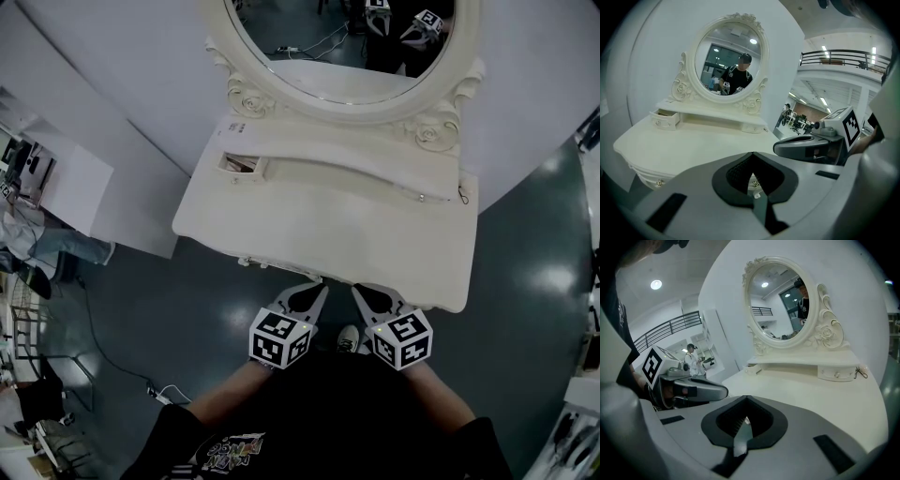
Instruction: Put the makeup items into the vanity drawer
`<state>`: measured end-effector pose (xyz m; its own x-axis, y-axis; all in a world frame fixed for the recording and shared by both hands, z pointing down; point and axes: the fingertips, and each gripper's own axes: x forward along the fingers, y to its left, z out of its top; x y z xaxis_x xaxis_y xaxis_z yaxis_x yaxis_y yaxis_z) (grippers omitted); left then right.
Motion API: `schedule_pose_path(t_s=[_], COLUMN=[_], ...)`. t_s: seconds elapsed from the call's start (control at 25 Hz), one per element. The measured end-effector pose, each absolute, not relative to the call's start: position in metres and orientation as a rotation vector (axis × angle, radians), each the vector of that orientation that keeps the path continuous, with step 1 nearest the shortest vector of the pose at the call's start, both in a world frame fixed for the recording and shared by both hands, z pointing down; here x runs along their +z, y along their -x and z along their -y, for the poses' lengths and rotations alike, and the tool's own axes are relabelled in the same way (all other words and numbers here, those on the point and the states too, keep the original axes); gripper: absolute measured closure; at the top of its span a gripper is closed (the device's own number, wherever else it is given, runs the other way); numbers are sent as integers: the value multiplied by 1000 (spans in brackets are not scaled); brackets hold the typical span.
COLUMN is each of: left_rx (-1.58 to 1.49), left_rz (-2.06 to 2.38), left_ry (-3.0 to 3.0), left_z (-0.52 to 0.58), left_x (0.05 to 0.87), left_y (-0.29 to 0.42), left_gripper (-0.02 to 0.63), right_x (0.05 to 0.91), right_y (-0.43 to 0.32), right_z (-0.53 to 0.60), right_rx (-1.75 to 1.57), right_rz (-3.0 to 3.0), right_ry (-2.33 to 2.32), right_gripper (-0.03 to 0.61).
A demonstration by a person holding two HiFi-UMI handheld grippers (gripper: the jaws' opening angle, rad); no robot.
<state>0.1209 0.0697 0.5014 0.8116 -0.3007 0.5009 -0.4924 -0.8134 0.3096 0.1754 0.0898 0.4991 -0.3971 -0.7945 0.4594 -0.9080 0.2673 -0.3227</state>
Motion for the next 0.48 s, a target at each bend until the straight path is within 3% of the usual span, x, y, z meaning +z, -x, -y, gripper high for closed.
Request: schedule_pose_path(t_s=[0.48], left_rx=[607], left_rz=[601], left_ry=[-2565], left_z=[-74], left_x=[499], left_y=[-116], left_gripper=[615], right_x=[496], right_y=[-171], right_z=[-93], right_rx=[805], right_rz=[2337], right_ry=[-1583], right_gripper=[549])
